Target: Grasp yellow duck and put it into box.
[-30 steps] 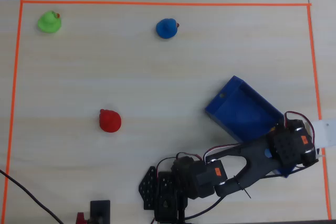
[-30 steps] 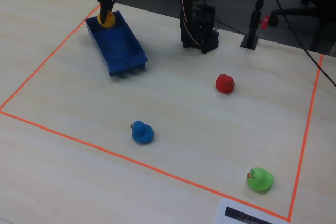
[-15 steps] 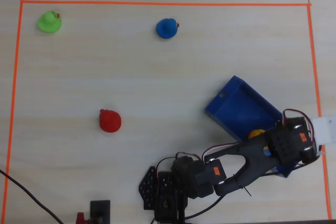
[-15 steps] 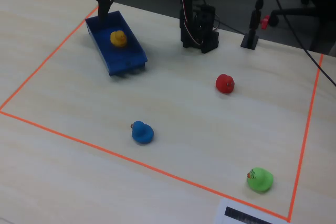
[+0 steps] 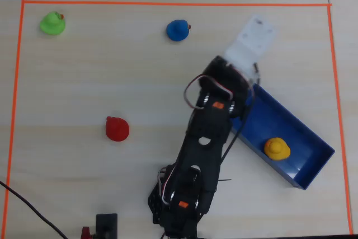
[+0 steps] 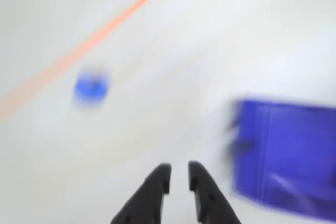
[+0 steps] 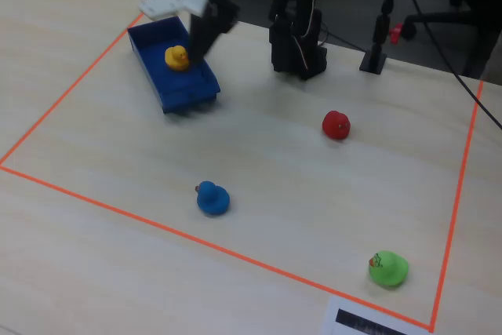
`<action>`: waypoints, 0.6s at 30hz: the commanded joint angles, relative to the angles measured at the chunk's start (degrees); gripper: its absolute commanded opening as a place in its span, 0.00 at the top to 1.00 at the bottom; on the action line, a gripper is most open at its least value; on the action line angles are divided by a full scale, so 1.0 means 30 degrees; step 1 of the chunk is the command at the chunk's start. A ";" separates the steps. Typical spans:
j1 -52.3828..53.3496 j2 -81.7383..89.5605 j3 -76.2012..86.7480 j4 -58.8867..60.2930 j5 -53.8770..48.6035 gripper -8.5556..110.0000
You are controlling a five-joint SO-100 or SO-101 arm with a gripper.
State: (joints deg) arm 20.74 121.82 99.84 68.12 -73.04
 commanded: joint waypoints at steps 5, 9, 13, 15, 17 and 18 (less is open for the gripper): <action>-0.6855 1.2568 1.9424 -0.3164 -0.5508 0.93; -0.7266 1.7695 2.4375 -0.2432 -0.7148 0.93; -0.7676 2.1738 2.6133 0.0527 -0.7295 0.93; -0.7822 2.2119 2.6133 0.1230 -0.7178 0.93; -0.7822 2.2354 2.6133 0.1758 -0.7178 0.93; -0.7822 2.2500 2.6133 0.2139 -0.7148 0.93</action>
State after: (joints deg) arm -2.37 188.44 178.68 72.16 -94.57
